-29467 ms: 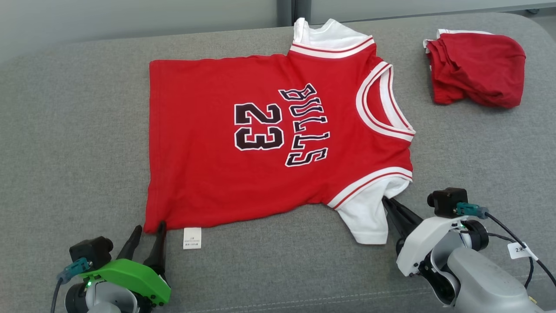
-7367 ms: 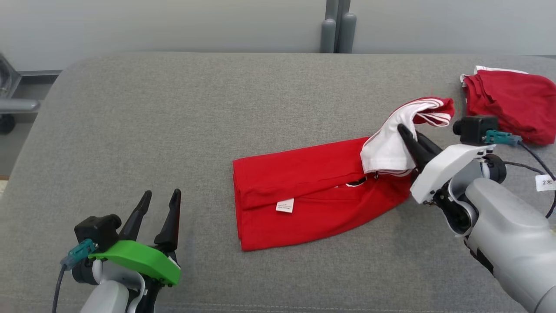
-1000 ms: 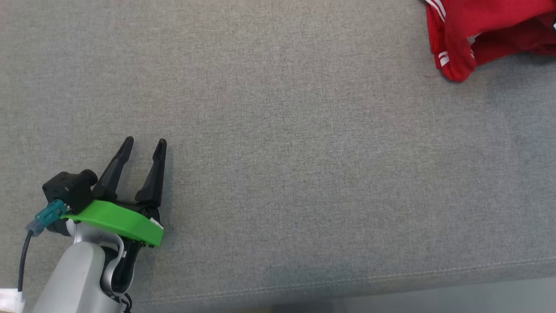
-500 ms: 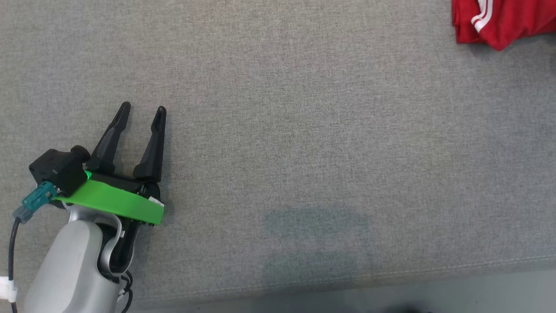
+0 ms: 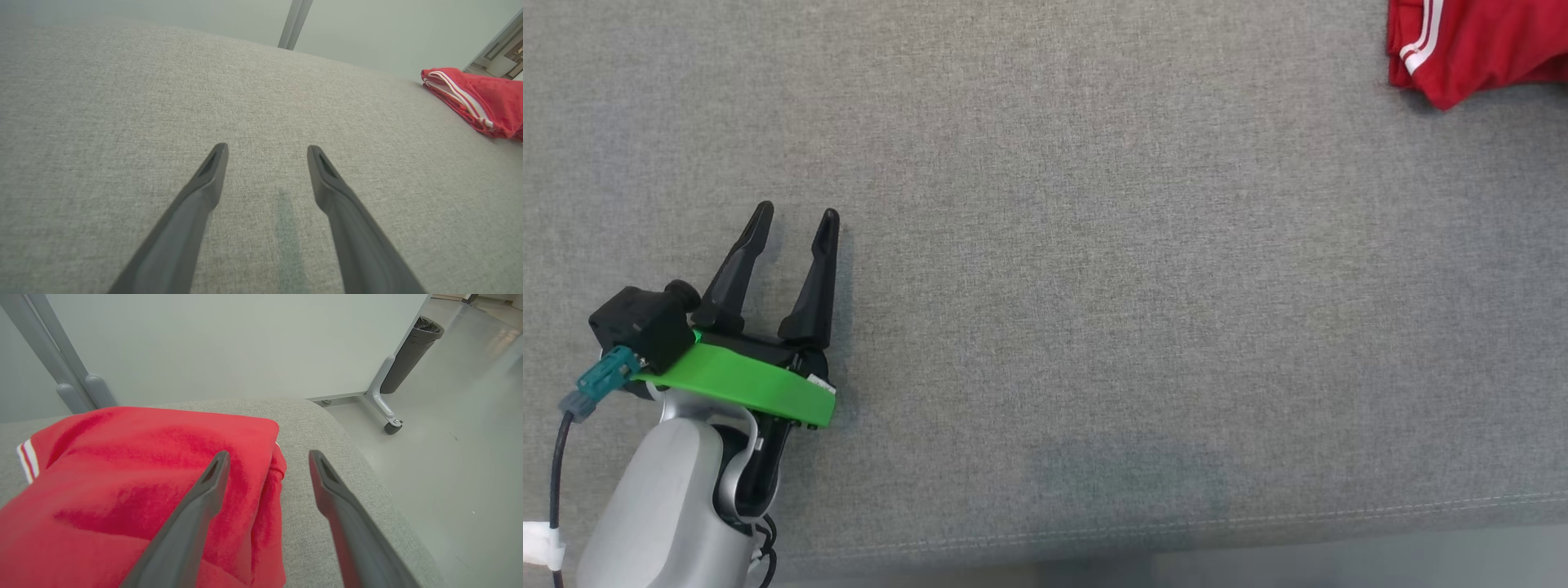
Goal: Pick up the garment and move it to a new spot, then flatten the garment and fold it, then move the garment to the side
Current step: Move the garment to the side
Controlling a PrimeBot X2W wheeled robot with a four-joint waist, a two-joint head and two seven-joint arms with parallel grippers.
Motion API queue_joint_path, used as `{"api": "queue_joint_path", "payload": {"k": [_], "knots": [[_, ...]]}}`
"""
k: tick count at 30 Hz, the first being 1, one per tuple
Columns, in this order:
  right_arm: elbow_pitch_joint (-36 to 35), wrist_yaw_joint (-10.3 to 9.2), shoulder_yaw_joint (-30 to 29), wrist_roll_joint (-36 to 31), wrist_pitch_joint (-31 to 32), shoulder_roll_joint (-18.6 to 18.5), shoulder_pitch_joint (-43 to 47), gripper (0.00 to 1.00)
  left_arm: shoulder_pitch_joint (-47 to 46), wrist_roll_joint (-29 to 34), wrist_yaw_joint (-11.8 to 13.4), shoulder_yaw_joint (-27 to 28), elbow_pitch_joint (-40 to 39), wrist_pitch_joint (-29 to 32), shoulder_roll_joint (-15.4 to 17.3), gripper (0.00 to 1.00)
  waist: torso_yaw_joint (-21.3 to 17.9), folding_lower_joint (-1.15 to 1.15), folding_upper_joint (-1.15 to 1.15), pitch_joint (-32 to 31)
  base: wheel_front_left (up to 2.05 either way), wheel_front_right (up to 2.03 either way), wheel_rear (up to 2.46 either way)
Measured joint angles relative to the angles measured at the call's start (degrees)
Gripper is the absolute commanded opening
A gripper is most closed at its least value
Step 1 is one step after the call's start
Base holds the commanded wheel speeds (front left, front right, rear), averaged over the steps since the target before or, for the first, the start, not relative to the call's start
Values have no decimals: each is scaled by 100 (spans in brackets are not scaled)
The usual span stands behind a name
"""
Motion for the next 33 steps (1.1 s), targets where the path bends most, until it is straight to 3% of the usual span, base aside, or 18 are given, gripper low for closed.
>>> {"api": "queue_joint_path", "payload": {"k": [8,15,22,33], "knots": [[-164,13,54,-179,-225,328,7,100,41,-10,-1,-21,149,-2,-32,100,-41,0,0,-378,0,0,0],[-441,168,59,-315,-290,534,160,100,236,-54,-1,12,289,-18,-74,100,-116,-1,0,-836,0,0,0],[-1084,218,-156,-619,-290,635,360,100,424,-68,-1,269,365,-18,-100,100,-217,-1,0,-1350,0,0,0],[-1885,204,-466,-762,-290,784,1519,100,938,-98,7,641,394,-18,-197,100,-389,-1,0,-2164,0,0,0]]}}
